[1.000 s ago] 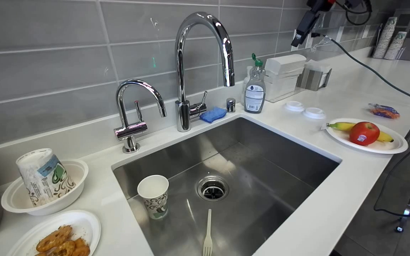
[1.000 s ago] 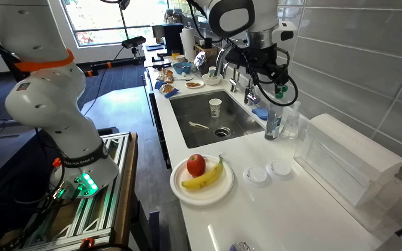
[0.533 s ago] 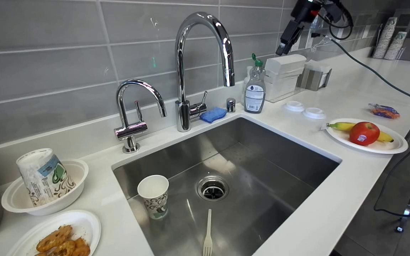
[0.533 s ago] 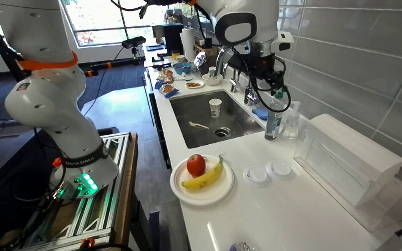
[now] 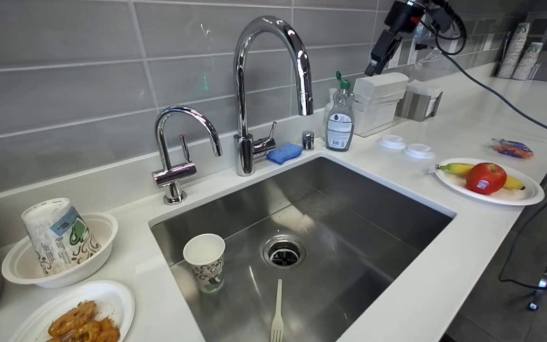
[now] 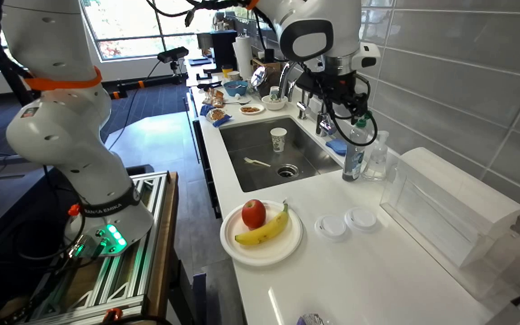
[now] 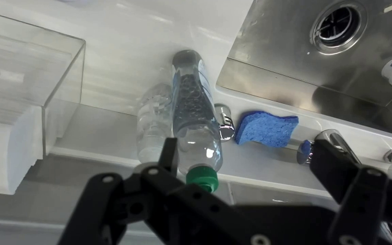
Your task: Move the left bottle backwards
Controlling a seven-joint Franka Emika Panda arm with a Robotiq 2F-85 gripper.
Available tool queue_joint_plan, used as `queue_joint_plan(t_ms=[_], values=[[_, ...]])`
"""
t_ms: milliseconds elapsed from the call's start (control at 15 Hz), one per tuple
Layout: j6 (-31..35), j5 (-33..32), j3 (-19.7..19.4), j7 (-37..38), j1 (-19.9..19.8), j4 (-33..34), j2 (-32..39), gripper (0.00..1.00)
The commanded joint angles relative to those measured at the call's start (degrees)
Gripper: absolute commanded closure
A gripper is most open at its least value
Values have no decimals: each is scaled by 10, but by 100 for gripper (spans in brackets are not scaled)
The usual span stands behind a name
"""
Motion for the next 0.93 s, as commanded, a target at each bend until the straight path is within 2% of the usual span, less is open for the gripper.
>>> queue_joint_plan(t_ms=[0, 400, 533, 867], values=[[42, -5, 19, -3, -7, 12, 37, 0], [152, -49, 36, 1, -13, 12, 76, 0], [174, -64, 40, 4, -20, 10, 81, 0], [187, -48, 82, -18, -53, 17, 93, 0]])
